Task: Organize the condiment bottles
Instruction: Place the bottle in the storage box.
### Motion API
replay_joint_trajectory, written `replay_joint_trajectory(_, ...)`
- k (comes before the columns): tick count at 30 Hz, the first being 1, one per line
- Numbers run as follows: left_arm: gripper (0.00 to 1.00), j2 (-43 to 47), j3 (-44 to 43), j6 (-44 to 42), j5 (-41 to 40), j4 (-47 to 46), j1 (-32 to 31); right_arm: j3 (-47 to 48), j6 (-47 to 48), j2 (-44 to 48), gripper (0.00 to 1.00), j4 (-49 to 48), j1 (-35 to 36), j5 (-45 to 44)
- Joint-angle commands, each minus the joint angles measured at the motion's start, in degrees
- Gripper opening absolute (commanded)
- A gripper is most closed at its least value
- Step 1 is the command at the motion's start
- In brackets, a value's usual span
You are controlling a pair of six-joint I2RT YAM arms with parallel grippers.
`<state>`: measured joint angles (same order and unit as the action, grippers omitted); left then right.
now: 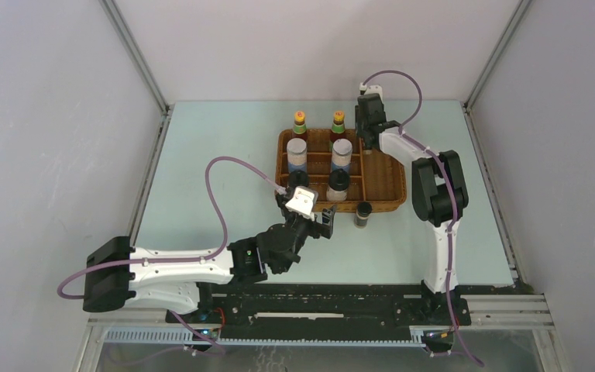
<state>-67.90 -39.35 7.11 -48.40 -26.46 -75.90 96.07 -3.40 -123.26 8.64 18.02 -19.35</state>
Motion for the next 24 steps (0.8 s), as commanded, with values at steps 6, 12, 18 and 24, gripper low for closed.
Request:
replay_joint_trajectory(6,0.85,0.3,-2.6,0.4,-0.6,-2.9,0.3,3.3,-1.3,-0.7,0.48,0.3,0.0,0.8)
replay_joint_trajectory(12,0.85,0.3,-2.4,0.5,-0.7,-3.0,0.3,3.7,-1.3,-0.8,0.56,1.0,-0.1,1.2)
replay_joint_trajectory(18,0.85,0.3,-2.2,0.7,-0.7,-3.0,0.3,4.0,-1.5,-1.1,0.59,1.2,-0.3,1.6)
replay_joint_trajectory(24,0.84,0.3,-2.2,0.6,-0.7,-3.1,0.3,4.7,-1.4,-1.3,0.57,1.4,-0.5,1.9)
